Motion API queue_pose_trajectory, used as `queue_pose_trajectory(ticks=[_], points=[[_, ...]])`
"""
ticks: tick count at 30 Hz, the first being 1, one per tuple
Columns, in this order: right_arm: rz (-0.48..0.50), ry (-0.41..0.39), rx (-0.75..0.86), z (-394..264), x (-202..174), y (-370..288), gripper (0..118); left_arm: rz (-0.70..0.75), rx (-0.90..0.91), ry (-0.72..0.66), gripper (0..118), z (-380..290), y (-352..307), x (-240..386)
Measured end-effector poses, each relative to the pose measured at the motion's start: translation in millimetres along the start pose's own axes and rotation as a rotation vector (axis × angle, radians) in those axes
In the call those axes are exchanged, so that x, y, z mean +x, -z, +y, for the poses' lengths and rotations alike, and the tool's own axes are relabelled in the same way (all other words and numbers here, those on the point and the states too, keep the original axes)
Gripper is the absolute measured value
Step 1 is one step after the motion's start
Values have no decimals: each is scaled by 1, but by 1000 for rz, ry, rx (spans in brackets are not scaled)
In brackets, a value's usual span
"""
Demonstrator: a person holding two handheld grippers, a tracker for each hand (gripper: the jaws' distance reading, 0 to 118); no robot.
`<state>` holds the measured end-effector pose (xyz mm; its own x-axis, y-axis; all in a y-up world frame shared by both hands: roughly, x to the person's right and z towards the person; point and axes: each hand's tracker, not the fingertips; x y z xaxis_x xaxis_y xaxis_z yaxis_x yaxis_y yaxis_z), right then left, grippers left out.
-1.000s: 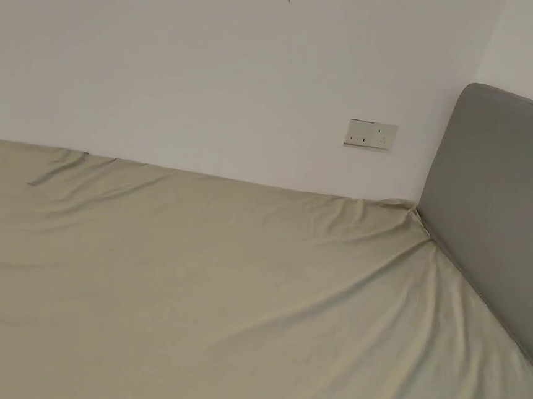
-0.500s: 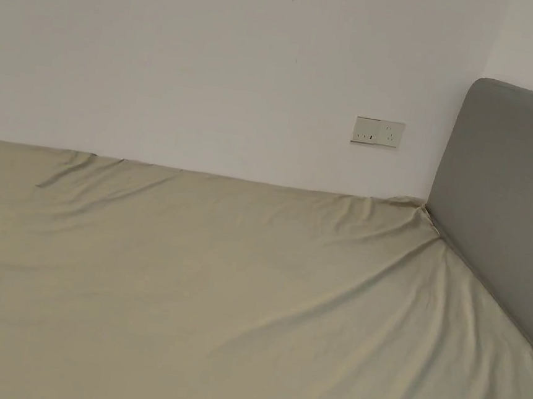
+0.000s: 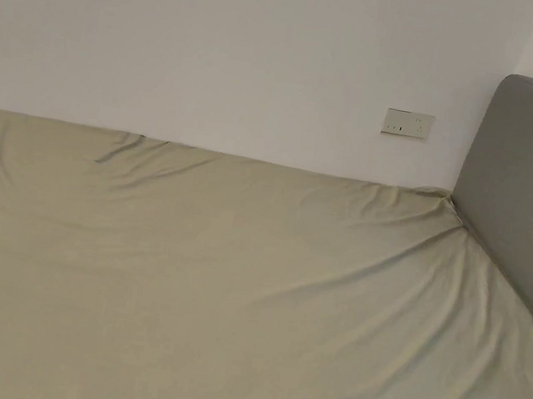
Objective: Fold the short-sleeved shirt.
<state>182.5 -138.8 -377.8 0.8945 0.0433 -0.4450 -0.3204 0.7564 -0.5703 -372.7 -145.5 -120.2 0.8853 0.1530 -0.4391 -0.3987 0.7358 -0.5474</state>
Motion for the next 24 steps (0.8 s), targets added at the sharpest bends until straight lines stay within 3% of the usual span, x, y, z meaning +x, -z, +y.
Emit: queue_pose_trajectory(ticks=[4, 10, 14, 15, 16, 17, 18, 19, 22, 23, 24], points=[[-31, -38, -133, -64, 4, -2, 5, 42, -109, 54, 1, -71, -17, -10], [-59, -10, -223, -120, -5, 4, 6, 91, -185, 107, 1, -126, -23, 6], [-128, -101, -159, -109, -23, -14, 20, 119, -129, 158, 20, -125, -33, 13], [-187, -113, -116, -102, -28, -23, 25, 145, -78, 161, 26, -119, -39, 14], [-224, -126, -65, -94, -31, -32, 55, 157, -27, 150, 63, -111, -46, 14], [-242, -123, 5, -85, -34, -43, 75, 147, 43, 126, 90, -101, -54, 12], [-272, -100, 85, -76, -29, -51, 90, 135, 138, 91, 111, -89, -65, 13], [-290, -69, 162, -65, -33, -62, 106, 121, 235, 59, 118, -78, -76, 14], [-207, 30, 408, -36, -45, -99, 108, 35, 467, -1, 111, -48, -104, 21], [-154, 50, 468, -30, -51, -107, 103, -5, 512, -19, 100, -42, -110, 23], [-101, 60, 521, -26, -59, -114, 92, -57, 548, -18, 81, -37, -114, 26]])
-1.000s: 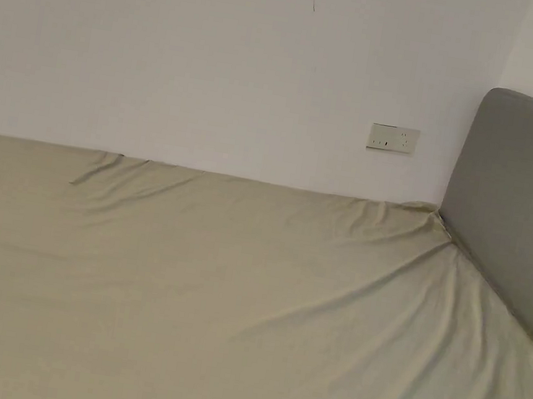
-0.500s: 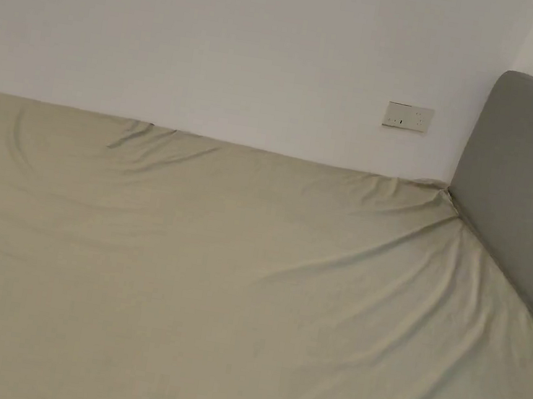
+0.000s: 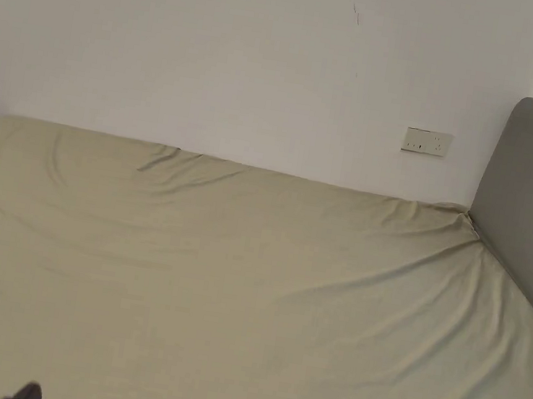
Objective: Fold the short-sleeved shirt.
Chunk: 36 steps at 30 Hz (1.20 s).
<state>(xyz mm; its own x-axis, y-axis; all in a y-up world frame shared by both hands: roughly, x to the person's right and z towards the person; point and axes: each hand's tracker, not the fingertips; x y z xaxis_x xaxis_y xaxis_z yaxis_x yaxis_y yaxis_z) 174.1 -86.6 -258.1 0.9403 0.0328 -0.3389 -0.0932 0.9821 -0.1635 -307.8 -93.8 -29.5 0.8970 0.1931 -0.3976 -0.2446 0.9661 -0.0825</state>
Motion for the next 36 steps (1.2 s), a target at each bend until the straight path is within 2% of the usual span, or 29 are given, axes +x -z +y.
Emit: queue_pose_trajectory(ticks=[1, 2, 3, 4, 9, 12, 13, 15, 16, 17, 20, 21, 24, 26, 28, 30, 33, 34, 36], points=[[28, 9, 31, 4, -7, -3, 71, -27, 15, -15, 47, 3, 0, 1], [44, 10, 61, 6, -15, -3, 50, -40, 18, -34, 21, 5, 2, 3], [37, 5, 78, 7, -25, -5, 28, -30, 1, -34, 3, 7, 5, 3], [29, -1, 95, 5, -34, -7, 4, -21, -7, -57, 0, 7, 8, 2], [79, 14, 82, -3, -58, -6, 2, -167, -154, -341, 0, -5, 26, -40], [96, 27, 47, -7, -60, -5, 2, -176, -338, -484, 5, -23, 49, -82], [95, 29, 38, -9, -60, -5, 2, -151, -374, -527, 23, -33, 56, -97], [91, 28, 15, -10, -60, -7, 2, -132, -500, -586, 74, -54, 73, -124], [87, 25, 4, -11, -60, -7, 2, -95, -566, -629, 94, -66, 80, -135], [82, 19, -10, -12, -59, -7, 2, -91, -623, -653, 97, -81, 88, -146], [71, 4, -41, -17, -58, -9, 2, -110, -743, -716, 96, -114, 100, -165], [67, 4, -50, -18, -57, -8, 2, -101, -773, -732, 96, -106, 86, -122], [59, 9, -76, -20, -58, -7, 2, -123, -817, -825, 96, -132, 93, -113], [58, 14, -84, -19, -61, -7, 2, -232, -736, -917, 96, -143, 99, -118], [60, 14, -87, -19, -64, -5, 2, -302, -801, -1050, 93, -153, 109, -104], [70, 6, -89, -17, -69, -4, 2, -340, -869, -1052, 78, -156, 117, -92], [85, -2, -86, -15, -74, -4, 2, -248, -947, -894, 19, -151, 124, -71], [91, -3, -83, -15, -74, -5, 2, -235, -947, -841, 12, -150, 123, -65], [98, -14, -79, -14, -75, -5, 2, -263, -912, -827, 11, -142, 116, -63]])
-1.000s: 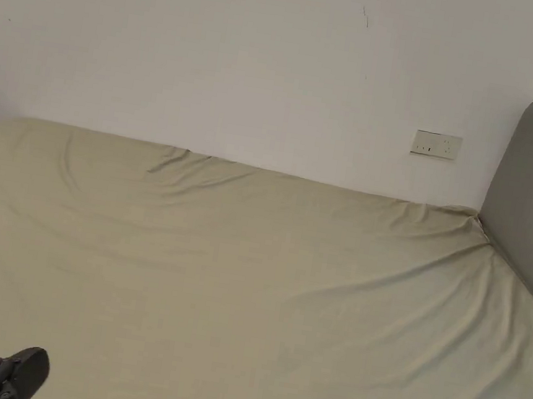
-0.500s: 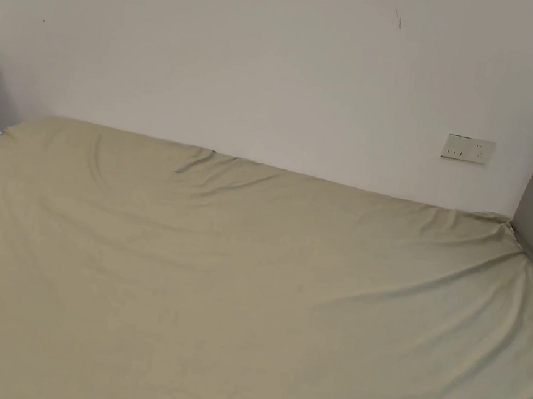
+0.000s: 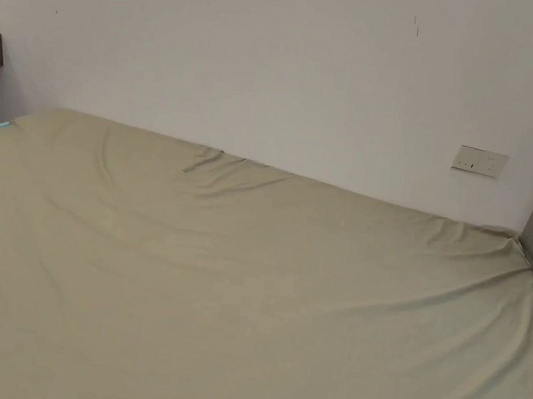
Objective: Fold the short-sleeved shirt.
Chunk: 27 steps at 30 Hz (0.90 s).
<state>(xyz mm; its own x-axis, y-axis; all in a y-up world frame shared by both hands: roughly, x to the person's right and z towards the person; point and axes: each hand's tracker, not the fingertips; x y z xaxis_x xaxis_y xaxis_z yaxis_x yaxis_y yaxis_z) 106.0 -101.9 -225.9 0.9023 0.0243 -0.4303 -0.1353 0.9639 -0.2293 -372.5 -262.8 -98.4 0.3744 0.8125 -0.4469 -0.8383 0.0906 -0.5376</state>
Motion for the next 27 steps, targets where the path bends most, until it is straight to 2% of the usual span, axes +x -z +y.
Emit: queue_pose_trajectory(ticks=[6, 9, 12, 14, 16, 21, 24, 27], points=[[-7, 2, 13, 5, 5, -2, 2, -45, 135, -57, 8, 26, -69, -30], [-6, 20, 21, 5, 7, -2, 2, 143, 277, -36, 8, 37, -114, -47], [-4, 29, 20, 3, 9, -2, 2, 223, 308, -59, 8, 44, -142, -54], [2, 37, 13, 1, 9, -1, 2, 234, 263, 42, 8, 42, -139, -38], [4, 39, 18, 1, 8, -1, 2, 271, 281, 200, 8, 33, -133, 1], [22, 53, 38, 2, 7, -7, 2, 97, 174, 430, 8, 10, -88, 93], [20, 54, 45, 1, 11, -15, 2, 161, 66, 559, 8, -10, -27, 124], [-2, 45, 48, -3, 19, -25, 2, 287, -2, 660, 8, -27, 49, 116]])
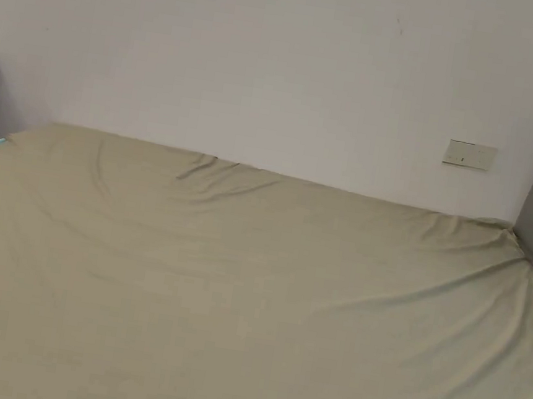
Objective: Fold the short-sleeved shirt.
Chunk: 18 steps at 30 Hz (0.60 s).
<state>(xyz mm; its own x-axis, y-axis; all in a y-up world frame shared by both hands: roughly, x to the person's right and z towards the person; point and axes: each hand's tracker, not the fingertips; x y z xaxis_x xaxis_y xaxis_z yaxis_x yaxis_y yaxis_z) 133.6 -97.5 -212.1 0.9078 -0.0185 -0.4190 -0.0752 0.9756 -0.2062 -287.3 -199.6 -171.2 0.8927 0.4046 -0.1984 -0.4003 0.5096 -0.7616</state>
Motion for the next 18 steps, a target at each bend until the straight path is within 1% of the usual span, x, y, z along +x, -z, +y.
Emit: queue_pose_trajectory(ticks=[2, 3, 4, 5, 6, 7, 9, 10, 11, 12, 13, 15, 17, 18], points=[[-32, -14, 7, -2, 7, -7, 2, 79, -11, 61, 11, -4, 29, 17], [-46, -14, 7, -1, 11, -11, 2, 112, -14, 86, 21, -7, 45, 21], [-58, -7, 7, -2, 15, -14, 2, 124, -27, 82, 53, -10, 57, 22], [-66, 3, 8, -2, 19, -16, 2, 117, -51, 65, 78, -11, 64, 23], [-74, 9, 7, -3, 23, -19, 2, 96, -89, 47, 91, -19, 68, 34], [-90, 12, 6, -3, 27, -22, 2, 41, -100, 9, 94, -19, 61, 33], [-110, 14, 7, -5, 32, -25, 2, -14, -47, -29, 90, -15, 41, 28], [-116, 21, 7, -6, 35, -26, 2, 14, 13, -25, 73, -12, 25, 31], [-124, 31, 5, -7, 37, -25, 2, 45, 98, -1, 45, -11, 11, 29], [-133, 42, 5, -8, 38, -24, 2, 92, 185, 33, 12, -11, -1, 26], [-137, 53, 6, -9, 39, -22, 2, 153, 219, 51, 0, -12, -4, 24], [-131, 70, 8, -12, 39, -18, 2, 318, 245, 67, 0, -17, -4, 24], [-124, 74, 7, -13, 37, -16, 2, 322, 159, 101, 0, -25, 11, 19], [-115, 73, 7, -13, 35, -17, 2, 274, 117, 73, 0, -29, 21, 23]])
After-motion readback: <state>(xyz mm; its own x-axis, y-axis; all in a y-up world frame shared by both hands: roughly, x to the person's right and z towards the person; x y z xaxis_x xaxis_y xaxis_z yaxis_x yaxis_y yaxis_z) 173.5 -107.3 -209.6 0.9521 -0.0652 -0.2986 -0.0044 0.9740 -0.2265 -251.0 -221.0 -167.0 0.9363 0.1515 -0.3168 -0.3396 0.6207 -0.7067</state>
